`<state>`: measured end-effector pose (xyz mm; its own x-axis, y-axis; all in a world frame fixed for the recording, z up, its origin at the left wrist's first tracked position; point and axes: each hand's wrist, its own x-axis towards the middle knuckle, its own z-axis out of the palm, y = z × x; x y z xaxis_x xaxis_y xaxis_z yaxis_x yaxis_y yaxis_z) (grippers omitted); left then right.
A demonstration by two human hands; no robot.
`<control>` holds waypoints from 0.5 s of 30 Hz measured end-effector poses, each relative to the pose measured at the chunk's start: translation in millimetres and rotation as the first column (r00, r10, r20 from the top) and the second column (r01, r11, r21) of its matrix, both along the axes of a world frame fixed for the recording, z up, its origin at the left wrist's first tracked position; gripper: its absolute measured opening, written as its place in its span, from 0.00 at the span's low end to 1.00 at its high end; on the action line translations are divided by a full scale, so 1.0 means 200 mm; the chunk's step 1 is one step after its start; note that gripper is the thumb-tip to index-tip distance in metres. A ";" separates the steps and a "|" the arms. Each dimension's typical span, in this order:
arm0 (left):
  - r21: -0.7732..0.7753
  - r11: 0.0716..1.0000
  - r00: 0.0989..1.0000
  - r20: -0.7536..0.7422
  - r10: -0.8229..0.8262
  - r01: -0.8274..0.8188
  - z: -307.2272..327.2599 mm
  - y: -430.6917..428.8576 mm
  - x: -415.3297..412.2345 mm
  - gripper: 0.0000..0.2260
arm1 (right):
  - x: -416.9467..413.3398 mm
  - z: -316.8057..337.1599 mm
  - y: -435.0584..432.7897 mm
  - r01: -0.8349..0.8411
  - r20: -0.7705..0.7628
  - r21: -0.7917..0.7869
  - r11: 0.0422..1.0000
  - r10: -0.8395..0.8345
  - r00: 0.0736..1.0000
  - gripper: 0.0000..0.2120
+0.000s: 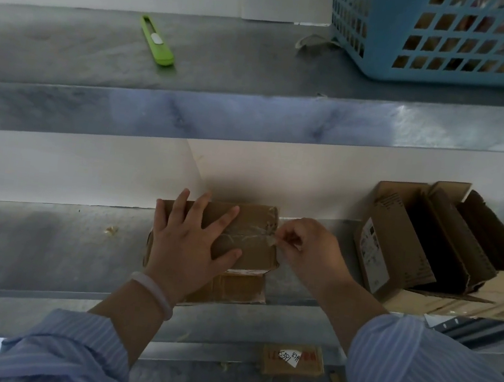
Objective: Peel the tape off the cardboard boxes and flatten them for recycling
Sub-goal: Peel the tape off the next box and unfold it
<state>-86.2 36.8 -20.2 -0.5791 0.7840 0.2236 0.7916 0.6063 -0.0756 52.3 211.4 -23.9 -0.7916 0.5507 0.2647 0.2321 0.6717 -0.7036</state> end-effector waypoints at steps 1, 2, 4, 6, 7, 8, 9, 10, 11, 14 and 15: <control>0.002 1.000 1.000 0.002 -0.002 0.002 0.00 0.00 0.00 0.31 | 0.00 0.00 0.00 -0.004 0.009 0.036 0.999 0.004 1.000 0.04; 0.005 1.000 1.000 0.005 -0.006 0.006 0.00 0.00 0.00 0.31 | -0.01 0.01 0.01 0.017 0.001 0.032 0.999 -0.017 1.000 0.05; 0.015 1.000 1.000 0.004 -0.022 0.022 -0.01 -0.02 0.00 0.31 | -0.02 0.05 0.03 0.134 -0.063 -0.103 0.986 -0.141 0.988 0.06; 0.038 0.999 0.999 0.002 -0.038 0.038 -0.03 -0.04 0.01 0.31 | -0.05 0.11 0.08 0.201 -0.102 -0.242 0.949 -0.231 0.968 0.05; 0.047 0.998 0.999 0.003 -0.043 0.043 -0.04 -0.04 0.00 0.31 | -0.06 0.14 0.10 0.205 -0.085 -0.231 0.951 -0.230 0.970 0.05; 0.050 0.998 0.999 0.003 -0.044 0.044 -0.04 -0.04 0.00 0.31 | -0.07 0.17 0.12 0.200 -0.056 -0.207 0.958 -0.216 0.975 0.05; 0.049 0.998 0.999 0.006 -0.043 0.042 -0.03 -0.04 0.00 0.31 | -0.08 0.19 0.14 0.184 -0.040 -0.204 0.962 -0.196 0.980 0.04; 0.046 0.998 0.999 0.010 -0.040 0.039 -0.03 -0.04 0.00 0.31 | -0.09 0.19 0.14 0.162 -0.031 -0.248 0.955 -0.175 0.984 0.04; 0.044 0.998 0.999 0.015 -0.037 0.037 -0.02 -0.03 0.00 0.31 | -0.10 0.19 0.14 0.133 -0.034 -0.331 0.934 -0.153 0.988 0.06; 0.046 0.998 0.999 0.023 -0.034 0.032 -0.02 -0.03 0.01 0.31 | -0.10 0.17 0.12 0.102 -0.045 -0.570 0.815 -0.155 0.987 0.09; 0.044 0.999 0.999 0.022 -0.032 0.031 -0.02 -0.03 0.01 0.31 | -0.10 0.15 0.12 0.115 -0.049 -0.586 0.802 -0.177 0.983 0.07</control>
<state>-85.2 30.2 -23.8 -0.5597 0.7915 0.2454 0.8115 0.5835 -0.0314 33.3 234.9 6.7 -0.6767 0.7329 -0.0703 0.2050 0.0959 -0.9741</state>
